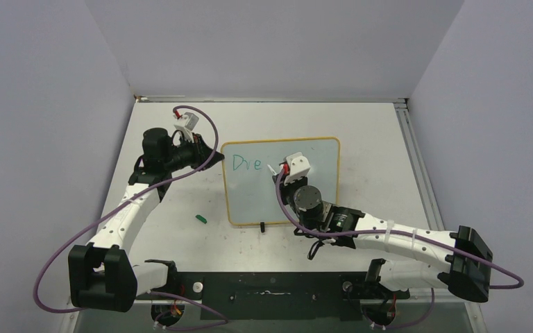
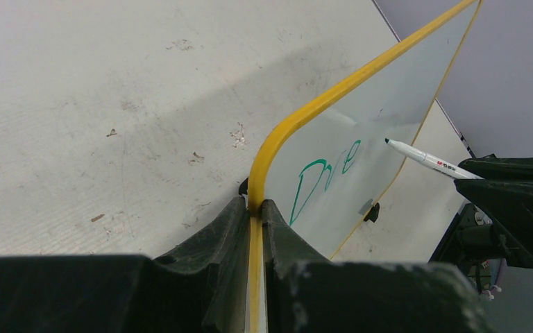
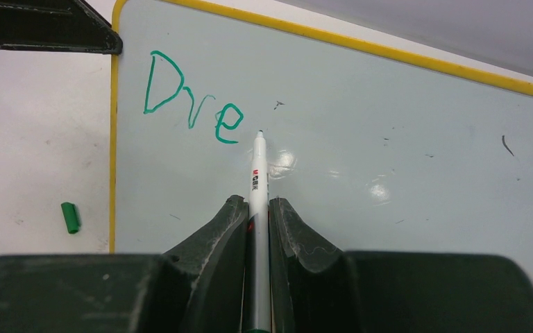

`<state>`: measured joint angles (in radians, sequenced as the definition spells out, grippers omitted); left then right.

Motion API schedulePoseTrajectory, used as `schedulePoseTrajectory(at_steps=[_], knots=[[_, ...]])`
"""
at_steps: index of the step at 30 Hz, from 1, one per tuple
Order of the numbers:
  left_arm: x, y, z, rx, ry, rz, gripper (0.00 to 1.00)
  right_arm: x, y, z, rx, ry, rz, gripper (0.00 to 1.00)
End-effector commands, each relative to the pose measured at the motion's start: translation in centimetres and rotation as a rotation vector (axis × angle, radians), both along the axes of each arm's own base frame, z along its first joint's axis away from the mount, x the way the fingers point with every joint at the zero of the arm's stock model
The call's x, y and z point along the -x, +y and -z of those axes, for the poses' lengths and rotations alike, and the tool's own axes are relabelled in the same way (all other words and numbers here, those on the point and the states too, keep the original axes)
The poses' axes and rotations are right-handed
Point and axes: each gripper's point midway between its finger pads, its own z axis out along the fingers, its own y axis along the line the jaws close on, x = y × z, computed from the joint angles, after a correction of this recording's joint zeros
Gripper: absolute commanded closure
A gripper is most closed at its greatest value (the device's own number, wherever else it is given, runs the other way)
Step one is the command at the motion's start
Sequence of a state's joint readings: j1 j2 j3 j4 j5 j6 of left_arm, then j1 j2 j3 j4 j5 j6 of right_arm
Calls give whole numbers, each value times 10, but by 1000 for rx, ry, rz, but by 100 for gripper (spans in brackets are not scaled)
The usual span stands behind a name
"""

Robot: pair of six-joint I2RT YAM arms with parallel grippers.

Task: Write a sentence on the whiteboard

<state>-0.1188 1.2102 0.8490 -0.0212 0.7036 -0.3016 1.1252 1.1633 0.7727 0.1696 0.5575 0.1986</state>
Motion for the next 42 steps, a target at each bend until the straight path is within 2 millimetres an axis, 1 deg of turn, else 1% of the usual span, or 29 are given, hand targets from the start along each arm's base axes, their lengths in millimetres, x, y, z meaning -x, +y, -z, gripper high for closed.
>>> schedulePoseTrajectory(at_steps=[1, 6, 11, 18, 23, 32, 35, 42], knots=[[-1, -4, -22, 4, -57, 27, 92, 0, -2, -21, -87, -33, -18, 95], [0, -5, -22, 5, -56, 29, 92, -3, -4, -21, -79, -38, -9, 95], [0, -5, -22, 5, -56, 31, 92, -6, -1, -22, -78, -48, -12, 95], [0, -5, -22, 6, -56, 32, 92, -13, 2, -14, -51, -41, 11, 95], [0, -5, -23, 7, -59, 35, 92, -19, 2, -12, -40, -43, 25, 95], [1, -6, -24, 7, -60, 36, 93, -23, 9, -10, -19, -57, 16, 95], [1, -6, -24, 8, -60, 37, 92, -22, 10, -7, -8, -51, 7, 95], [1, -6, -24, 8, -61, 38, 93, -9, 9, 7, 12, -17, -9, 95]])
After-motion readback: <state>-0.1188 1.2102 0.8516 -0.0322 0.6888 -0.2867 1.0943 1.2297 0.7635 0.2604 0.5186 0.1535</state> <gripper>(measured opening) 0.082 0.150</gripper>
